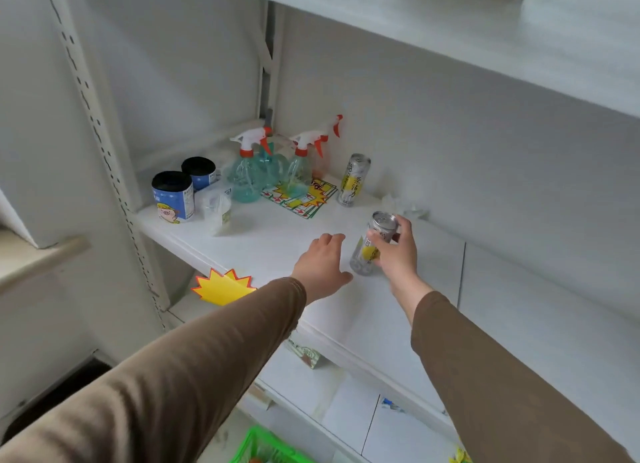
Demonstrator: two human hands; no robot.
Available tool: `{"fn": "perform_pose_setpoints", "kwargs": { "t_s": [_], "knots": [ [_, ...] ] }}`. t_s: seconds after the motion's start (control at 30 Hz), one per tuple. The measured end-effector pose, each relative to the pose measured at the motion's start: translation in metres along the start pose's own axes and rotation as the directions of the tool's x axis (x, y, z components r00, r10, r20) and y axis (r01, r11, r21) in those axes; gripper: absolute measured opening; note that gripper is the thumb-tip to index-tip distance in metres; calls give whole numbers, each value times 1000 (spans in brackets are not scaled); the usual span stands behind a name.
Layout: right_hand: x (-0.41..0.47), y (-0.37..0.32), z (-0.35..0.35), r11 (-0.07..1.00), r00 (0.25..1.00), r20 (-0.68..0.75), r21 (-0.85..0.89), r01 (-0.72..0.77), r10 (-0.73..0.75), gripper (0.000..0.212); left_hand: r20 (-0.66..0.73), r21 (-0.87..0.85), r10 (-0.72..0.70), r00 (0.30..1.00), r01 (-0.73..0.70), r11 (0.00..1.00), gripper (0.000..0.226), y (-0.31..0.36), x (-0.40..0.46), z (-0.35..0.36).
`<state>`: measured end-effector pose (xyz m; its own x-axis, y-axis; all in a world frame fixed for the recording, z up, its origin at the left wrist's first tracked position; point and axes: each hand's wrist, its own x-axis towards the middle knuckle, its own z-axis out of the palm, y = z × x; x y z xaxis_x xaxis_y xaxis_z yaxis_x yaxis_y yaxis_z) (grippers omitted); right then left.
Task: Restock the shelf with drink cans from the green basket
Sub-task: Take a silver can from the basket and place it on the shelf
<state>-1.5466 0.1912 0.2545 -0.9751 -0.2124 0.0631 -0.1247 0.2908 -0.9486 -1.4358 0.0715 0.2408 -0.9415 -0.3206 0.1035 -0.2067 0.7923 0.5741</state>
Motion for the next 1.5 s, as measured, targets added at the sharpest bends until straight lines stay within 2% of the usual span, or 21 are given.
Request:
{"fn": "perform_pose_setpoints", "kwargs": {
  "t_s": [0.3,0.5,0.93,1.0,1.13,1.23,1.37,1.5],
  "knots": [
    [81,13,27,997,994,-92,-68,47,-53,59,-4,14,50,999,-50,999,76,-5,85,21],
    [136,6,38,992,990,-136,-122,9,-26,59,13,34,52,999,-53,998,68,-13,125,32],
    [191,12,45,994,985,-172,-111,9,-28,59,13,46,53,999,-53,997,68,-25,166,42],
    [190,13,45,994,986,-163,-113,-2,-16,66,13,42,51,999,-51,998,67,-26,166,41],
    [171,18,40,990,987,-143,-109,-86,70,94,22,58,51,998,-52,997,69,-27,154,36],
    [143,19,33,984,991,-109,-155,-89,72,99,21,88,53,998,-55,995,71,-28,139,30],
    [83,19,25,918,998,24,-391,62,-57,93,-11,138,52,999,-50,989,75,-28,106,23],
    [9,28,17,780,966,188,-572,255,-178,88,-35,154,69,997,-63,986,77,-30,58,19]
  ]
}}
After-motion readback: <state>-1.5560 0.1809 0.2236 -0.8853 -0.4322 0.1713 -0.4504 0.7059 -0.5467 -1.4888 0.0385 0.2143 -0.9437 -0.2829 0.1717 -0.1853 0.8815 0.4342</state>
